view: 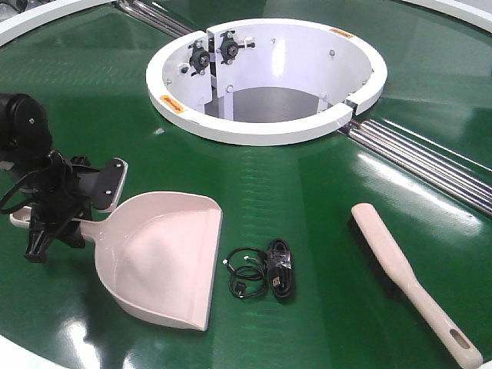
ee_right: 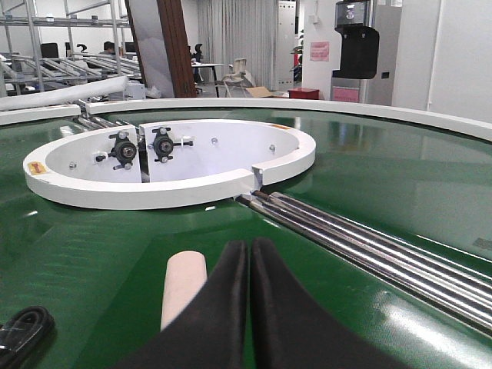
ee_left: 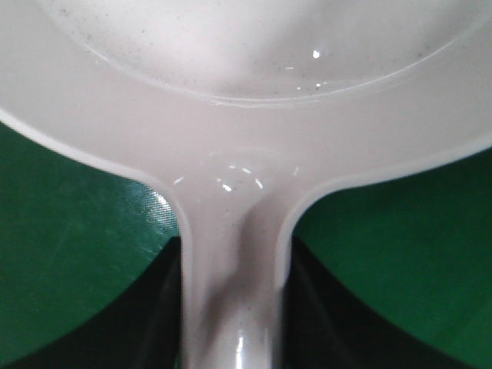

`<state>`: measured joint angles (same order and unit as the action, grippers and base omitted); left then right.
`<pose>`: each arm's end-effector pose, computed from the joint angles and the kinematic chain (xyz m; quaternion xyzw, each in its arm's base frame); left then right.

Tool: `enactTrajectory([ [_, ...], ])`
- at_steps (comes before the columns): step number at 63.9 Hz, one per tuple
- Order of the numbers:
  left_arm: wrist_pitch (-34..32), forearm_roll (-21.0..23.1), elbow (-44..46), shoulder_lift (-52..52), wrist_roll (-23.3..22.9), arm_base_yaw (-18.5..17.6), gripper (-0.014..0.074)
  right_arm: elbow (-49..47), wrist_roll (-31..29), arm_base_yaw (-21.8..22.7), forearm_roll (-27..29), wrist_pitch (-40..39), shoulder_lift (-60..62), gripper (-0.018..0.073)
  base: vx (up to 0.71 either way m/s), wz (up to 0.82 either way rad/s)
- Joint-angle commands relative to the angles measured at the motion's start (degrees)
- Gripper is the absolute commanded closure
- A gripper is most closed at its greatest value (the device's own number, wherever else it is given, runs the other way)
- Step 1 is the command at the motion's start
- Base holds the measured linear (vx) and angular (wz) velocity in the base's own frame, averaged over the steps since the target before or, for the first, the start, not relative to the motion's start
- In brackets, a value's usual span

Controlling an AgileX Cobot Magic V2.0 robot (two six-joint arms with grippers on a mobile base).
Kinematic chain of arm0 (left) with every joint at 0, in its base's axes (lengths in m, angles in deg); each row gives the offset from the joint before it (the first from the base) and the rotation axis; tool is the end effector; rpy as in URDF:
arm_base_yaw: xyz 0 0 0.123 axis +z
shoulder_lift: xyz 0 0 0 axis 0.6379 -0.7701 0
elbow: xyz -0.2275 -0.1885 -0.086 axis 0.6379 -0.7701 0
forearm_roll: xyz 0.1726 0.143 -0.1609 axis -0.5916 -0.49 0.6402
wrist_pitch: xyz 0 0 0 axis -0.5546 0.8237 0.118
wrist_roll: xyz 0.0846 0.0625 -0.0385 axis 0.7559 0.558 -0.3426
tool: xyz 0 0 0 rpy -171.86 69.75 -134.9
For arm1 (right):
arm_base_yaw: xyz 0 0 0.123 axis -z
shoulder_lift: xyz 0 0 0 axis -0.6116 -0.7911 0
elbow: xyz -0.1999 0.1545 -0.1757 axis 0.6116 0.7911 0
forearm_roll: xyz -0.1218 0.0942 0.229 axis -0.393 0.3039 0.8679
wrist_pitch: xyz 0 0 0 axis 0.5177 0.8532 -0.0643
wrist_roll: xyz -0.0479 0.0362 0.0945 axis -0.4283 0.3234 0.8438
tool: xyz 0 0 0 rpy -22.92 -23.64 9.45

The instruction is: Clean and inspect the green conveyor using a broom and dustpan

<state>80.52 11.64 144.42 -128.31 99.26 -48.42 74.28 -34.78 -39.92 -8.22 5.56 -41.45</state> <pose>0.3815 -0.0638 0.2044 0.7454 0.6643 0.0156 0.0524 0.0793 0.0030 0.2001 -0.0181 0.6995 0.0086 0.7143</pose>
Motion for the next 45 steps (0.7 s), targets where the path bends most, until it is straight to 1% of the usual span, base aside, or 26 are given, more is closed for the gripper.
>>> enactTrajectory([
  [1, 1.3, 0.8, 1.5, 3.2, -2.3, -1.3, 0.0596, 1.3, 0.0, 0.3, -0.1, -4.6, 1.1, 0.0569, 0.0, 0.0],
  [10, 1.1, 0.4, 1.5, 3.2, -2.8, -3.0, 0.0596, 1.3, 0.0, 0.3, -0.1, -4.6, 1.1, 0.0569, 0.0, 0.0],
  [14, 0.8, 0.0, 1.5, 3.2, -4.7, -3.4, 0.0596, 1.3, 0.0, 0.3, -0.1, -4.6, 1.1, 0.0569, 0.0, 0.0],
  [26, 1.0, -5.0, 1.5, 3.2, -11.3, -3.6, 0.0596, 1.3, 0.0, 0.3, -0.1, -4.6, 1.1, 0.0569, 0.0, 0.0],
  [45, 3.8, -5.3, 1.5, 3.2, -11.3, -3.6, 0.0594, 1.3, 0.0, 0.3, -0.1, -4.6, 1.1, 0.0569, 0.0, 0.0],
])
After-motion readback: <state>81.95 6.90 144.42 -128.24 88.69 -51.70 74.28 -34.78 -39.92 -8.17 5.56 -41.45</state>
